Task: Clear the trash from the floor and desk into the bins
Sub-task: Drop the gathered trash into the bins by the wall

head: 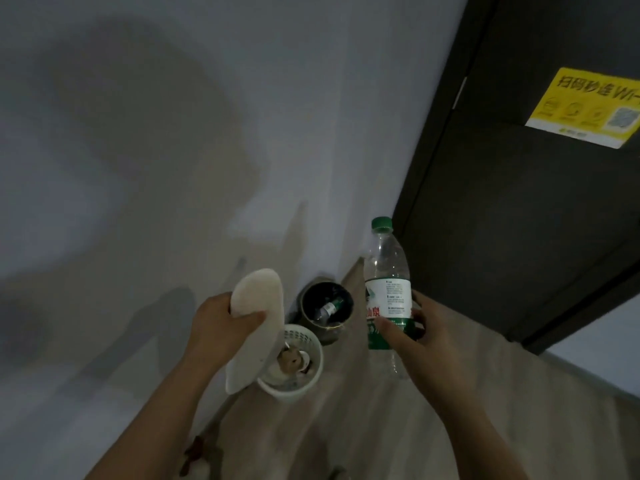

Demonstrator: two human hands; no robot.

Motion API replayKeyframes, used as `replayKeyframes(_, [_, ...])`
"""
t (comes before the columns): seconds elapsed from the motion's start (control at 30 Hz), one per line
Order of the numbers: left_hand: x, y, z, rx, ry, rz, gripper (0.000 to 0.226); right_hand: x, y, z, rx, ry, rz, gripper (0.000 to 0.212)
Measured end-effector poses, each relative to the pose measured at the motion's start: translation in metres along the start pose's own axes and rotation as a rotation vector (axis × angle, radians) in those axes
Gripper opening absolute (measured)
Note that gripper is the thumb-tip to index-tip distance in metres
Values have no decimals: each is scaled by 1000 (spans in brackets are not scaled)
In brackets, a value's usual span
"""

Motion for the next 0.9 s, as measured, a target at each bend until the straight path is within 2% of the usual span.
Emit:
replayKeyframes(0.27, [-14, -68, -76, 2, 177, -77, 20, 31, -17, -119, -117, -25, 61, 51])
replayKeyframes(0.57, [-58, -143, -167, -8, 344, -75, 18, 77, -47, -215, -147, -191, 150, 52])
replayKeyframes(0.67, [-77, -168, -191, -70, 399, -44, 21, 84, -60, -241, -174, -234, 180, 54])
replayKeyframes(0.77, [-101, -191, -203, -193, 464, -135, 16, 88, -69, -267, -164, -249, 174, 51])
replayKeyframes(0.9, [-126, -205, -206, -302, 553, -223, 35, 93, -83, -290, -176, -275, 188, 48])
Point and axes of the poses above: each hand's wrist, its own z-axis away from the middle knuckle, its own y-axis out of the back of the hand, x = y × z, the point moved 6 cm from there along -z, towards the middle knuckle, and after that the axes turned 4 degrees about x, right-handed, at the moved point
